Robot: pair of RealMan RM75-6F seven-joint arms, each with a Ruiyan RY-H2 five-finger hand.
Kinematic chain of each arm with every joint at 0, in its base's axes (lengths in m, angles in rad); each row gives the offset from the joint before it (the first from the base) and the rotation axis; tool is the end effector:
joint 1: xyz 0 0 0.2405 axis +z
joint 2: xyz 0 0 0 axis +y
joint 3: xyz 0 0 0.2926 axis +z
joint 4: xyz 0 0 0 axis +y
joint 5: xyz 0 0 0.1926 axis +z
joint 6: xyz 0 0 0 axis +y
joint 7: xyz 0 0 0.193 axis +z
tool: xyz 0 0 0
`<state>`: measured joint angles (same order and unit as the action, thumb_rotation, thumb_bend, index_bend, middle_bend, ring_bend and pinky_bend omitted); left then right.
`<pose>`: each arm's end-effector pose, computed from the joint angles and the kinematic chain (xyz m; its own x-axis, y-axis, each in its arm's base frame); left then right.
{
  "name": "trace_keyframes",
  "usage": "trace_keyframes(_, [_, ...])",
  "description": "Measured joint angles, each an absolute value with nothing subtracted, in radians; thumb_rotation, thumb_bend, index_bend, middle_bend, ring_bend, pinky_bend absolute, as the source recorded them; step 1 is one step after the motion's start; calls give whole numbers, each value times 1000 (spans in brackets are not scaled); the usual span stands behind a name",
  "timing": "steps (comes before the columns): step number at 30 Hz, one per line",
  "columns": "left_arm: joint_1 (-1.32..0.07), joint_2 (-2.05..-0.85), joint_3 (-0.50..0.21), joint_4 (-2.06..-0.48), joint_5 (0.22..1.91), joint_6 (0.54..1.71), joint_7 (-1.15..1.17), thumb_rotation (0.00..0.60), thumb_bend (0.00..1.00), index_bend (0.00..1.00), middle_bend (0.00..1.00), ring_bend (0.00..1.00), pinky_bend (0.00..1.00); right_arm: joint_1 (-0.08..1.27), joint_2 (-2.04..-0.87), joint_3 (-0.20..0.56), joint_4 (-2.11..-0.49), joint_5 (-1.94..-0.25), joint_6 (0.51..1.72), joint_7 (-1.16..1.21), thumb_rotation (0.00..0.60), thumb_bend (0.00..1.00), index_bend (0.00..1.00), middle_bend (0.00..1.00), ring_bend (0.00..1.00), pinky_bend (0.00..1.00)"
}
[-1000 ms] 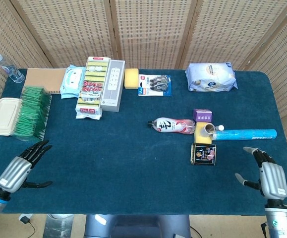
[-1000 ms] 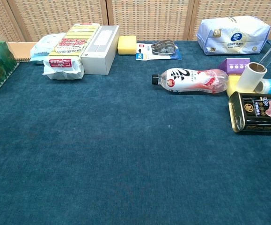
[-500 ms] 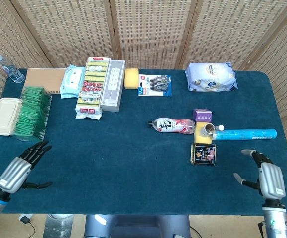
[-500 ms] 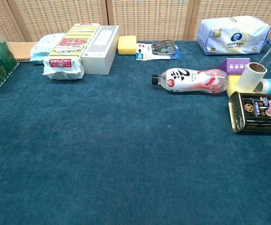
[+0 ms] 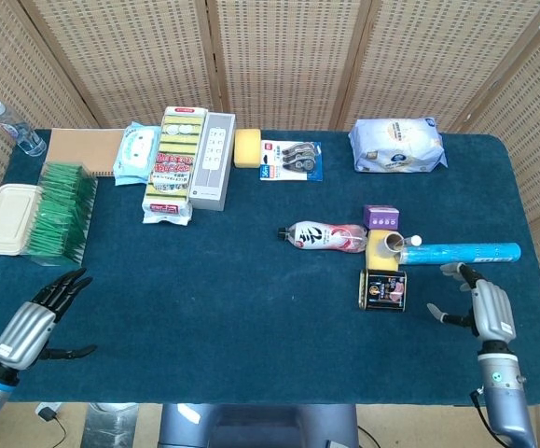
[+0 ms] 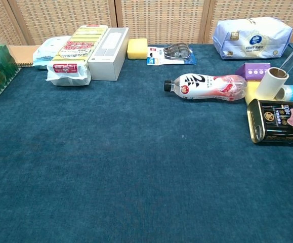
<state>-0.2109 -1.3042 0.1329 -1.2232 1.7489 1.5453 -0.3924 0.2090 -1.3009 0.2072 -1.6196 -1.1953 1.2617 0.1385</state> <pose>-0.3321 0.2368 0.1139 0.2642 0.1705 0.9493 0.9181 -0.3461 -0.1934 -0.3380 -0.2963 0.1273 -0.0116 -0.0365 0.9993 -0.9877 0.1560 -0.0058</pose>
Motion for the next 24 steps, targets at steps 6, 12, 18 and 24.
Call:
trace_keyframes(6, [-193,-1311,129,-1240,1737,1552,-360,443,0,9,2,30,146,271,-1329,246,-1557,-1140,1165,171,600,212,317,355,339,383])
trace_keyframes(12, [-188,-1313,126,-1256,1738,1551,-338,441,0,9,2,30,146,306,-1348,286,-1544,-1098,1130,194,600,212,317,355,340,383])
trace_keyframes(18, [-187,-1311,125,-1254,1738,1546,-341,443,0,10,2,30,146,331,-1351,301,-1535,-1051,1109,146,600,212,317,356,343,382])
trace_keyframes(24, [-184,-1311,123,-1245,1738,1550,-352,442,0,9,2,30,146,361,-1363,314,-1541,-1019,1106,81,600,212,317,359,349,384])
